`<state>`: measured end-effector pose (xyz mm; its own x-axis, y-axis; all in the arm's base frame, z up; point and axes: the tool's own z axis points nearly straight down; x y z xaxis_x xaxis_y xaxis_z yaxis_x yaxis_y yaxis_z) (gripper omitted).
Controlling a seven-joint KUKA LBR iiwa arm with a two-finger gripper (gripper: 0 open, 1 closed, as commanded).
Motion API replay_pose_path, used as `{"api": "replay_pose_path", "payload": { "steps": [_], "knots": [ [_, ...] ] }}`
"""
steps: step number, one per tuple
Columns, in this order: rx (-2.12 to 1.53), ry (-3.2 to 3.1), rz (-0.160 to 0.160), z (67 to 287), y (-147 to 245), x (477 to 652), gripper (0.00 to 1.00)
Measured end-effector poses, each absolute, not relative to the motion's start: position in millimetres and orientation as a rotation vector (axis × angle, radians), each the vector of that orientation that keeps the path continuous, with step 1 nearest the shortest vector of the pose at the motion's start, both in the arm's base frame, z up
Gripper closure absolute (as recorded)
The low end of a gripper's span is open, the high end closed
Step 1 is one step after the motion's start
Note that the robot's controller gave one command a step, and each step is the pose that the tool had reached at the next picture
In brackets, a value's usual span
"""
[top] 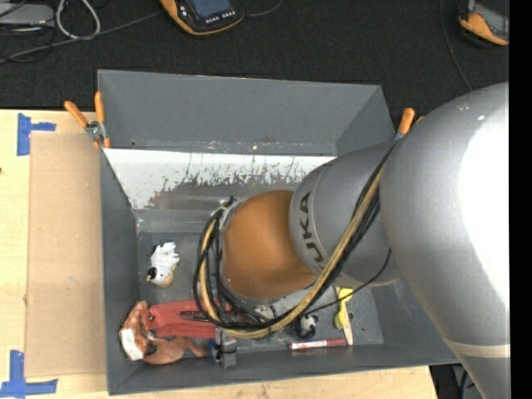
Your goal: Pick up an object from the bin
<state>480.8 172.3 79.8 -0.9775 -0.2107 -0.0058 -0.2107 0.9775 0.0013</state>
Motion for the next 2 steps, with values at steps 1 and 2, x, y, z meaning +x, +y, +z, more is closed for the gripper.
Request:
{"api": "replay_pose_path", "payload": {
  "steps": [1, 2],
  "knots": [
    [-0.17, 3.118, 0.009, 85.1, 156.6, 477.9, 1.0],
    [-0.166, 3.118, 0.009, 85.1, 156.5, 477.9, 1.0]
  ]
}}
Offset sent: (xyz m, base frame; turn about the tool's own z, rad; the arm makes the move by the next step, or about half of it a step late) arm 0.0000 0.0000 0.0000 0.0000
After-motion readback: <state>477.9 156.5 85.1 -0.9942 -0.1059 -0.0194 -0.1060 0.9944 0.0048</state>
